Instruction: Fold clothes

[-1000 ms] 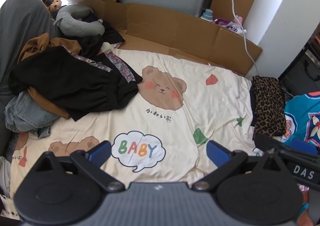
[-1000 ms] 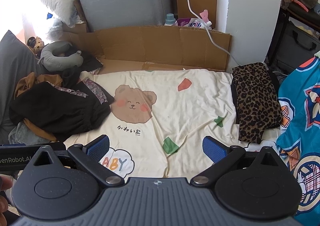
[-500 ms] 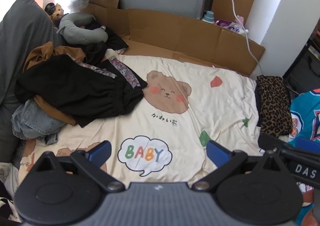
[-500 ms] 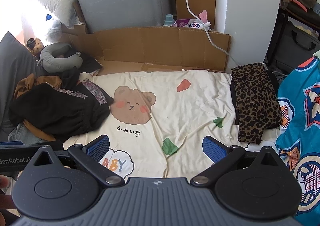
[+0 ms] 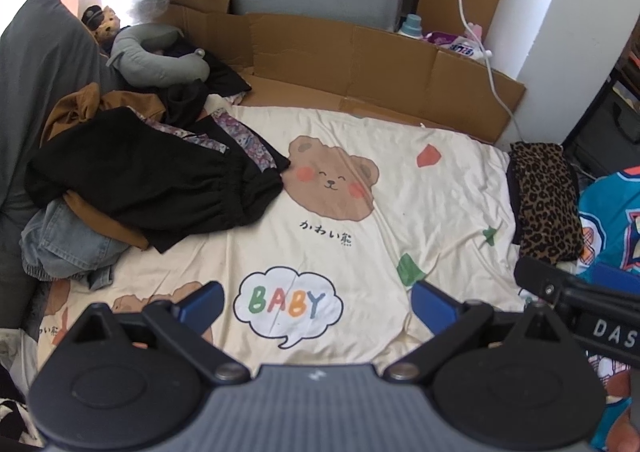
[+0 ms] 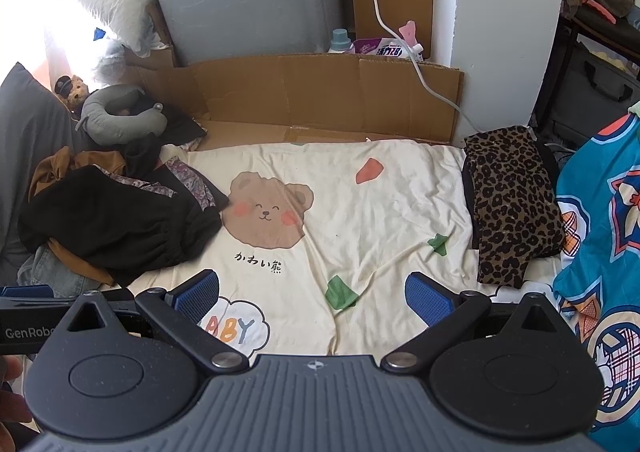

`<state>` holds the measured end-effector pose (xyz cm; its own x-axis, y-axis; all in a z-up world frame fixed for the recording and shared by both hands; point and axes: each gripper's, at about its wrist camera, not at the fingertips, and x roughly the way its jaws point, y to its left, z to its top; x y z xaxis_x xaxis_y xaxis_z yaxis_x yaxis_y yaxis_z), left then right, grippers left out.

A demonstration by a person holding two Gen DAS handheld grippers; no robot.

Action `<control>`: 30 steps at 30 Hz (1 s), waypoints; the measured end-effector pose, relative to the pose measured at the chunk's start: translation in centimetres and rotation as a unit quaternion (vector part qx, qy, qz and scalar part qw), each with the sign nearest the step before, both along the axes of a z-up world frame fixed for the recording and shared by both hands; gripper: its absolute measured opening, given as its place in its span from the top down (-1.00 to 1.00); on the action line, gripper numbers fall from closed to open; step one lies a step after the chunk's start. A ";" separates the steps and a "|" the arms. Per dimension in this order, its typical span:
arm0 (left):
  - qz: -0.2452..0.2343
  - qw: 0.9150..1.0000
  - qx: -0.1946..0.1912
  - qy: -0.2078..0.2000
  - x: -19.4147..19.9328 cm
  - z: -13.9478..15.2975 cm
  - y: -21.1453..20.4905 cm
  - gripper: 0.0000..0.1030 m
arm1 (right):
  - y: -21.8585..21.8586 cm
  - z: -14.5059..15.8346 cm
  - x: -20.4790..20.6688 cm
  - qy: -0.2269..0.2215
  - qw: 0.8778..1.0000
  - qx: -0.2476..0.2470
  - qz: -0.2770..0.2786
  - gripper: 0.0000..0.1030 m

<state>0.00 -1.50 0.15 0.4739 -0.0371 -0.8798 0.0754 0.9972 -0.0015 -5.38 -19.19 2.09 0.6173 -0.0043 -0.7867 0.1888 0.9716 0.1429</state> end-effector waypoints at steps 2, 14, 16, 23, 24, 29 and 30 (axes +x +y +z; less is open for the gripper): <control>-0.001 1.000 0.000 -0.001 0.0 0.0 0.0 -0.96 | -0.1 0.1 0.0 -0.003 1.000 0.001 -0.002 -0.99; -0.010 1.000 -0.006 -0.009 1.2 -1.2 -0.2 -0.95 | -0.5 0.0 0.1 -0.002 1.000 0.002 -0.010 -0.99; -0.004 1.000 -0.002 -0.009 1.7 -1.8 -0.2 -0.95 | -0.7 -0.2 0.2 -0.001 1.000 0.001 -0.013 -0.99; -0.002 1.000 -0.016 0.019 2.9 -3.2 -0.2 -0.95 | -1.6 -0.9 0.5 0.008 1.000 0.005 -0.023 -0.99; -0.004 1.000 -0.012 0.019 2.9 -3.3 -0.3 -0.95 | -1.7 -1.0 0.5 0.008 1.000 0.005 -0.025 -0.99; -0.009 1.000 -0.012 0.016 3.2 -3.5 -0.6 -0.93 | -2.6 -1.0 0.9 0.006 0.999 0.009 -0.036 -0.99; -0.008 1.000 -0.013 0.015 3.3 -3.5 -0.6 -0.92 | -2.7 -1.0 1.0 0.005 0.999 0.009 -0.038 -0.99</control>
